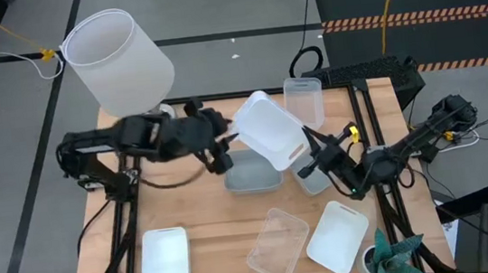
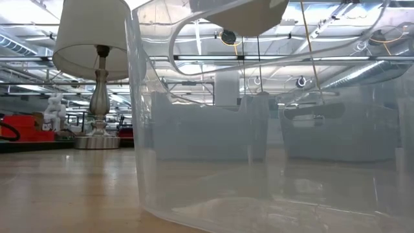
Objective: Stack baskets by color
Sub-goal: Stack the top white bin on the bottom left white bin
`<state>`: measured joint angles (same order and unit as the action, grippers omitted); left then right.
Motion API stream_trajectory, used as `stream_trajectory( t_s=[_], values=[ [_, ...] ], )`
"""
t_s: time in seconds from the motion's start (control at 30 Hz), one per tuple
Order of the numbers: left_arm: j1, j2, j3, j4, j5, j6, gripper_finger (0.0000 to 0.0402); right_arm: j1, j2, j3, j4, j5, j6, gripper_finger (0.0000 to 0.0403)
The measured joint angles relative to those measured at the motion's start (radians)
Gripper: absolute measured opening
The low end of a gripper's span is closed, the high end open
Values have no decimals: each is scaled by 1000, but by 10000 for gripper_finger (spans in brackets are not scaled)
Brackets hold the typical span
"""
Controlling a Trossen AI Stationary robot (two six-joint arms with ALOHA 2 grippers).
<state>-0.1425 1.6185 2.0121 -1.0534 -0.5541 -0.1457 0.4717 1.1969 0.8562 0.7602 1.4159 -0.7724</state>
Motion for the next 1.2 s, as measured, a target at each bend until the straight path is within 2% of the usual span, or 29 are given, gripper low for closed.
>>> stream_trajectory(
  t_s=[0.27,0.33,0.63,0.83,1.2],
  values=[
    [-36,0,-128,22,-255,-7,170,-20,1,0,-64,1,53,3],
    [-37,0,-133,26,-282,6,170,-20,1,0,-63,0,53,3],
    [-31,-2,-133,117,-284,19,170,-21,1,0,-62,-7,79,3],
    [6,10,-132,128,-235,-1,164,-21,4,0,-65,-29,97,4],
    [15,11,-133,122,-172,10,55,-28,4,0,-79,-33,99,4]
  ],
)
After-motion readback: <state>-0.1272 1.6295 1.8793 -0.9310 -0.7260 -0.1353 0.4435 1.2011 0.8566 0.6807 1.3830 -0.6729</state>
